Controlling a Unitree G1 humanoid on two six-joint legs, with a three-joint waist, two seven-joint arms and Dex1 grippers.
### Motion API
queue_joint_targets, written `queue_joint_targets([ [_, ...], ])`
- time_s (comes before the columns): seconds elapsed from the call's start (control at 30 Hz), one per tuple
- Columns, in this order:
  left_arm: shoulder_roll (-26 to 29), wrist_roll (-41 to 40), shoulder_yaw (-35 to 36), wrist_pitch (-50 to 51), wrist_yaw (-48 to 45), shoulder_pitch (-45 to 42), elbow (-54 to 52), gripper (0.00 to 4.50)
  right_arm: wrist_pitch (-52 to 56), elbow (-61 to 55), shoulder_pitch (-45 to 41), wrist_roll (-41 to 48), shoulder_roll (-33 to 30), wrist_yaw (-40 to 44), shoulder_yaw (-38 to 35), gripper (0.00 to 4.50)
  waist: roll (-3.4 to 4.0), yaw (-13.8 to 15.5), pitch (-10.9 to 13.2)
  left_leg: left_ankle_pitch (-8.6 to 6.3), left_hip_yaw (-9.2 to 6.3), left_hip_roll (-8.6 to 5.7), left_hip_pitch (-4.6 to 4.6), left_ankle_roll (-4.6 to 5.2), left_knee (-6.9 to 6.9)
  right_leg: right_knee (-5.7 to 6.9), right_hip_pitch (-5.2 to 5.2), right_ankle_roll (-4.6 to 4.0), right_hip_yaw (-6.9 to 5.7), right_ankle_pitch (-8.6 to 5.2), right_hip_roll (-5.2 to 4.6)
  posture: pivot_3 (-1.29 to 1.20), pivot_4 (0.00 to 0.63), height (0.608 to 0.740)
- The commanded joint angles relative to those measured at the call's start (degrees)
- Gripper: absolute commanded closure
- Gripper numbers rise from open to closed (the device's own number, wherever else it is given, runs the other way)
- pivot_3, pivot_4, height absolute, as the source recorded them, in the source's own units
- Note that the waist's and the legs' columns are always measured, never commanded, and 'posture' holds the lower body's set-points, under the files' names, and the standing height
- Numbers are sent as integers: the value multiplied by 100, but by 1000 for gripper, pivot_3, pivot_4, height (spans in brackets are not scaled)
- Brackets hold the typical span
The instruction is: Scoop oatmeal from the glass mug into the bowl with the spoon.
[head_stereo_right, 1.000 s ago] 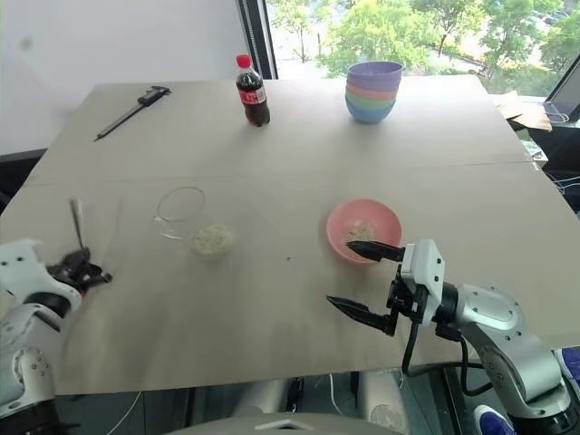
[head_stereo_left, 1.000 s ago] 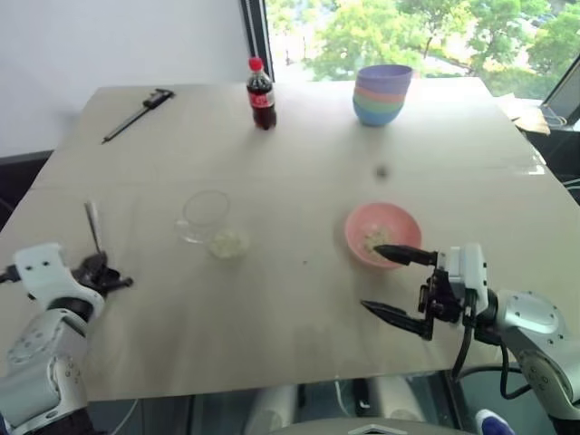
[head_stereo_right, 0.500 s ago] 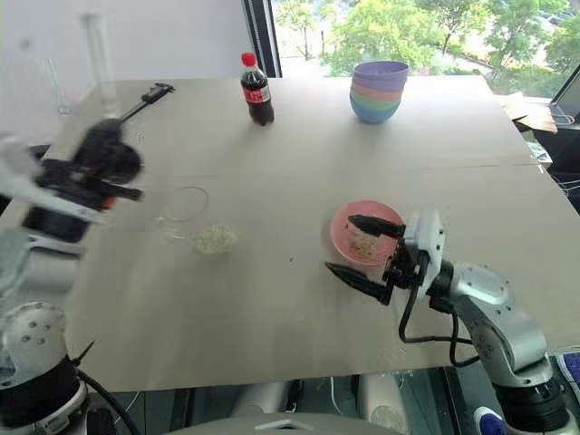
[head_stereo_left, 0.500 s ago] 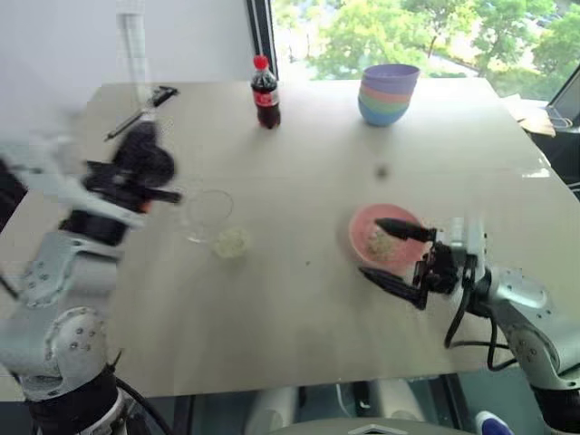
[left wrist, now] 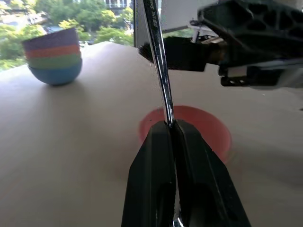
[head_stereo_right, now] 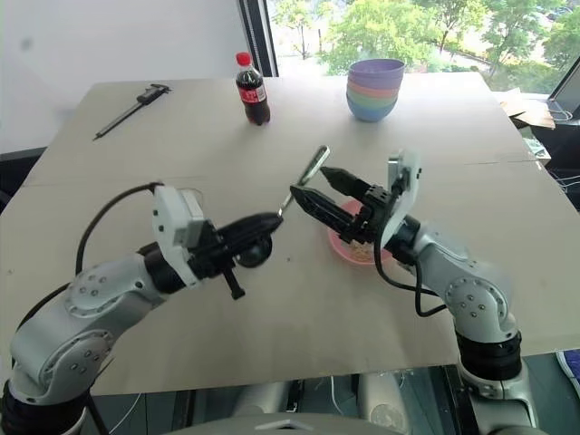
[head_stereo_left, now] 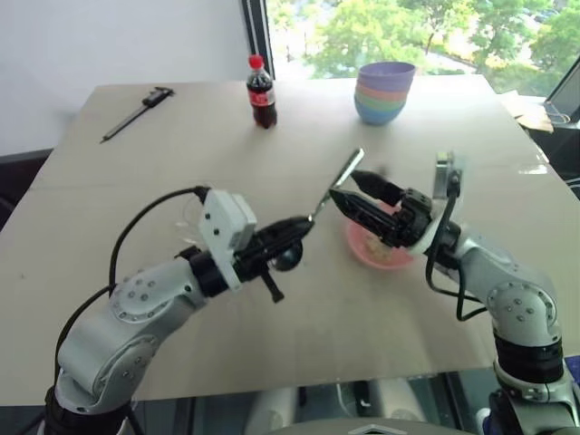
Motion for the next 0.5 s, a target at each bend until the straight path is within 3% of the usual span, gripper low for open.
queue_joint_targets([
  [0.03,133,-158,24,0,-255,79,-237,4467,195,-134,-217,688,-37,-141,-167,0,1,-8,0,-3,0,0,-1,5,0,0,-1,0,0,0,0,0,150,740],
  [0.2,159,-117,31,-13,-375,58,-170,4467,451,-202,-248,1237,-347,-27,-155,0,4,-15,2,-11,-2,1,1,20,-1,1,-1,0,-3,0,2,0,150,740],
  [0.4,178,-114,67,11,-461,14,-111,4467,530,-189,-144,1293,-653,211,-130,0,4,-20,2,-12,-1,2,1,22,-1,1,-1,1,-2,0,5,0,150,740],
  [0.5,200,-72,60,7,-515,65,-107,4500,486,-125,-209,1300,-682,270,-147,879,4,-22,2,-12,0,2,1,22,-1,1,-2,1,-1,0,5,0,150,740],
])
